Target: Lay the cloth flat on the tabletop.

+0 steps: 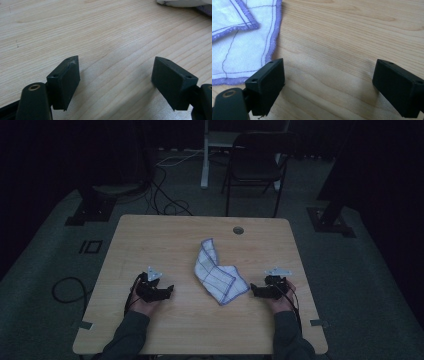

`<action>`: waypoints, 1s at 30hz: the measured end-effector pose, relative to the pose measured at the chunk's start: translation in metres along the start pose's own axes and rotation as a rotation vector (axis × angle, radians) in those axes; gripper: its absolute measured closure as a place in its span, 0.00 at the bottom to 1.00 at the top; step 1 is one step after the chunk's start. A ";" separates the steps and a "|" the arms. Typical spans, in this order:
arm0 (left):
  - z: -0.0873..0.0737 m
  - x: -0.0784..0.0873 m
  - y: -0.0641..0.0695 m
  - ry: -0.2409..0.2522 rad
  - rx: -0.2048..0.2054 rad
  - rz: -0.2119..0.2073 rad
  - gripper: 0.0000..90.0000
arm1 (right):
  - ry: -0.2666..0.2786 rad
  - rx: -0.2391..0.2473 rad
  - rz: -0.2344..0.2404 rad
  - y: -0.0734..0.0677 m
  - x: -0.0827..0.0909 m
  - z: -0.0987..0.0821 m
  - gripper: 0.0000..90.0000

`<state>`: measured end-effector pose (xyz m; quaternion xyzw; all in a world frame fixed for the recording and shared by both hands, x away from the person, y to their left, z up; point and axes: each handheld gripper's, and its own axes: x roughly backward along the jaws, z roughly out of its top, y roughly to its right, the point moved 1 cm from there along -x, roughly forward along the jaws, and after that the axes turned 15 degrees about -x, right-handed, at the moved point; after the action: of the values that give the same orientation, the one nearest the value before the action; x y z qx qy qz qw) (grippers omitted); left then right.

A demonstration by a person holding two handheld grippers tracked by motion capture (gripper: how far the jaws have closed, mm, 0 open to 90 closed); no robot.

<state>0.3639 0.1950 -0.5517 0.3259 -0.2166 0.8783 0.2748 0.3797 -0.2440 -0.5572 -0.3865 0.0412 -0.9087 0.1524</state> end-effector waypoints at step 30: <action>0.031 0.023 0.018 0.025 -0.052 -0.041 0.53 | 0.003 0.014 0.018 -0.002 0.001 -0.001 0.15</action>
<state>0.3526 0.1719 -0.5176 0.3119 -0.2290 0.8706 0.3037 0.3778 -0.2429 -0.5570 -0.3839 0.0383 -0.9081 0.1630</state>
